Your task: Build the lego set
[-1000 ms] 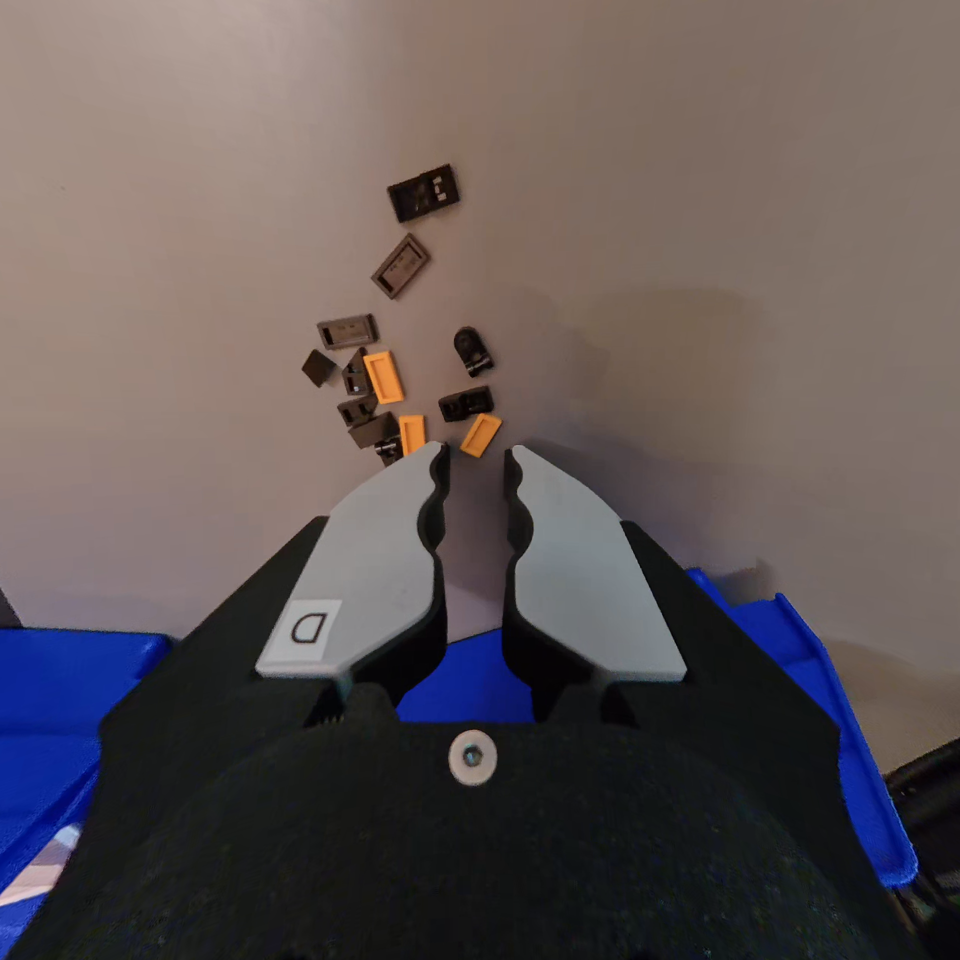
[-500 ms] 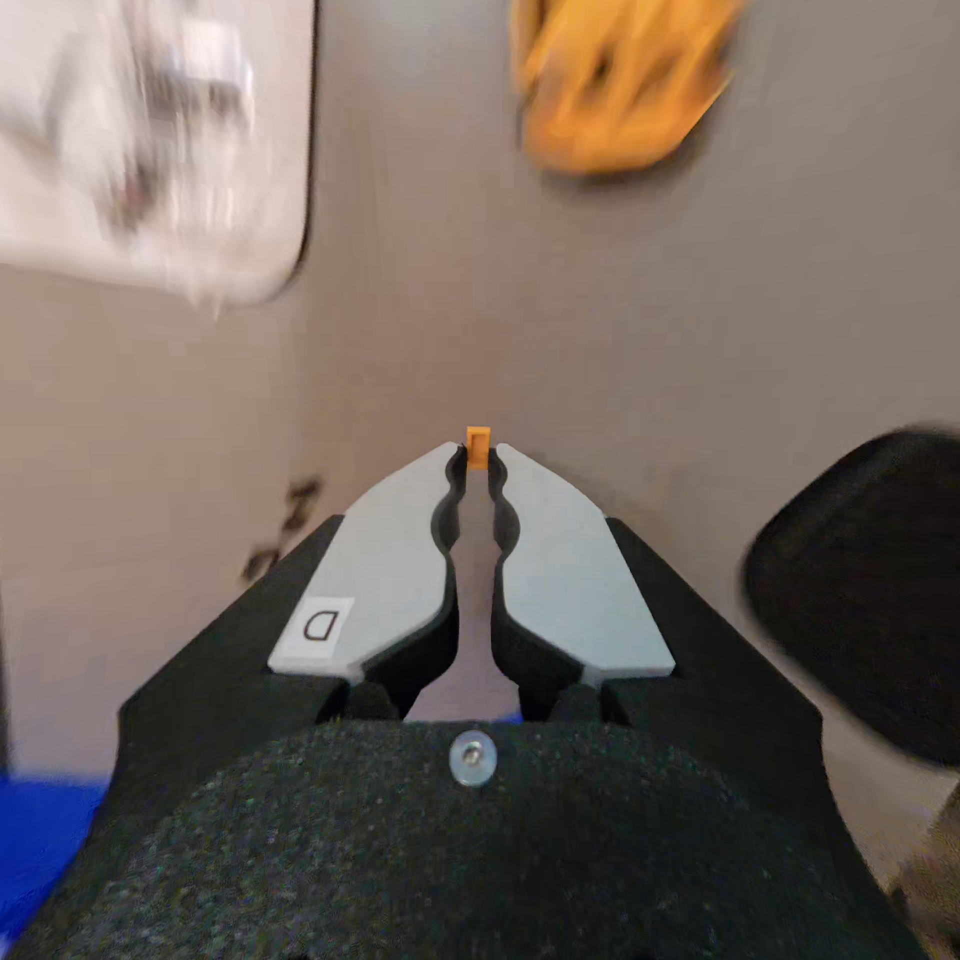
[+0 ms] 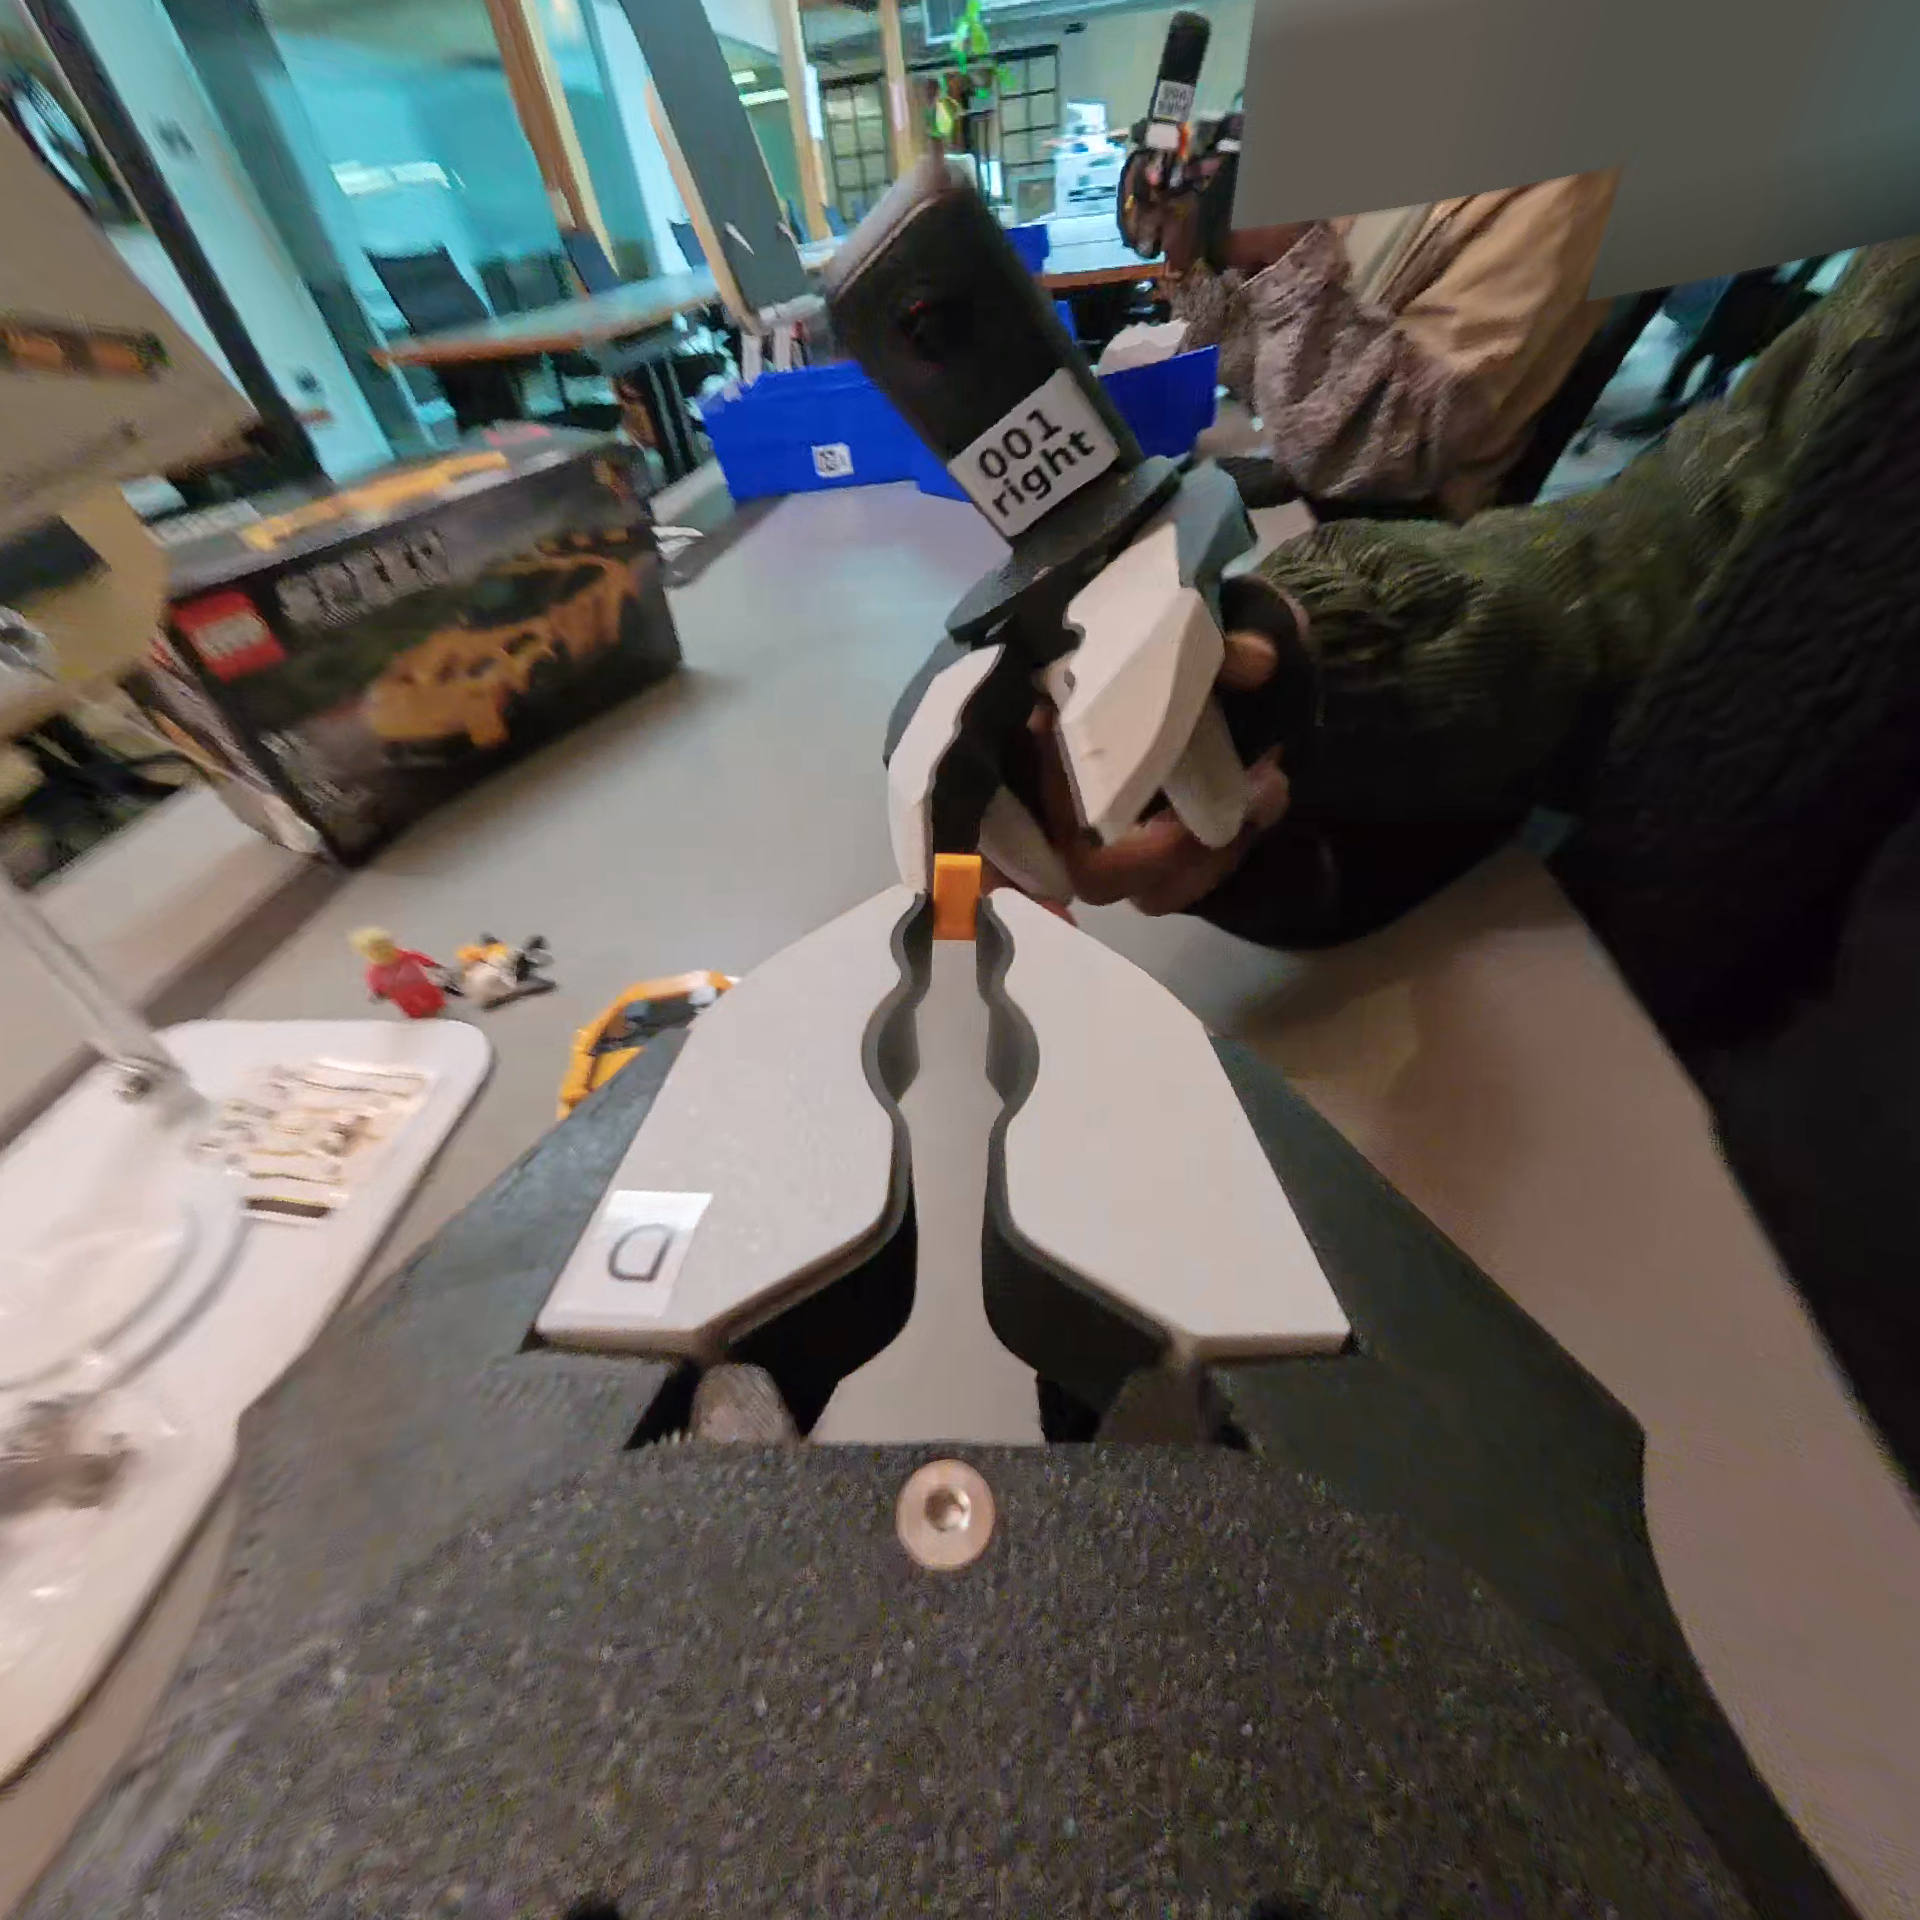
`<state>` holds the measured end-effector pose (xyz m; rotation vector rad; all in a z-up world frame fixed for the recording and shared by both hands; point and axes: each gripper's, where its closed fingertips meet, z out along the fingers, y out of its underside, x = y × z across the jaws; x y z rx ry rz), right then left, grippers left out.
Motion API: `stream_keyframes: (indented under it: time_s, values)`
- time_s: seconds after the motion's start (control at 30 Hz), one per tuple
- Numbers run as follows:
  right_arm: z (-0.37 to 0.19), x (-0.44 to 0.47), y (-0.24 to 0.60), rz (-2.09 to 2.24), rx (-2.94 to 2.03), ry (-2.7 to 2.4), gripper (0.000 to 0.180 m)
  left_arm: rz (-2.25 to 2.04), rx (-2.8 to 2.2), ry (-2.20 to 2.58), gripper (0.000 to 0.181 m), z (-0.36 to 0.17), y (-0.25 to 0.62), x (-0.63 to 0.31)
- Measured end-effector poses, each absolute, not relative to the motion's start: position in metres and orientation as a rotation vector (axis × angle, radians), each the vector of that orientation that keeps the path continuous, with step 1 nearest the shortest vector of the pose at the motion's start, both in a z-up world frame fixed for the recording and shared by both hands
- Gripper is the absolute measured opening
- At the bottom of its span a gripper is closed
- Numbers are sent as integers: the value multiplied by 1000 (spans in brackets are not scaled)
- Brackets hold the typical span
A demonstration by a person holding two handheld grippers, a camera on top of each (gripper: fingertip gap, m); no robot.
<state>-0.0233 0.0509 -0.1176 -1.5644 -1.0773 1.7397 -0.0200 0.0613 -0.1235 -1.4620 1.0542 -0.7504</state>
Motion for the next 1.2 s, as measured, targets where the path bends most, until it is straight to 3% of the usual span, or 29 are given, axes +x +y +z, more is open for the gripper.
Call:
stream_keyframes:
  time_s: [0.23,0.47,0.67,0.73,0.77,0.8,0.9,0.97,1.2]
  values:
    - [-115,-27,49,2042,-1639,-920,34,-327,-1230,1155,8,-117,56,-19]
    - [-117,-29,41,2175,-1625,-934,17,-209,-1159,1211,8,-118,50,-16]
    - [-112,-26,39,2184,-1584,-979,16,-190,-1126,1203,9,-115,48,-16]
    - [-112,-21,48,2022,-1590,-1070,16,-234,-1158,1191,33,-116,50,-18]
    - [-116,-16,56,1872,-1610,-1153,16,-281,-1180,1191,36,-115,49,-20]
    - [-126,-10,63,1679,-1656,-1270,16,-309,-1201,1182,36,-114,49,-24]
    - [-184,15,91,903,-1786,-1669,16,-369,-1282,1105,9,-110,58,-41]
    - [-216,34,101,479,-1758,-1907,16,-437,-1370,1042,9,-115,67,-49]
    - [-250,46,91,247,-1677,-2250,16,-424,-1498,1031,18,-144,80,-49]
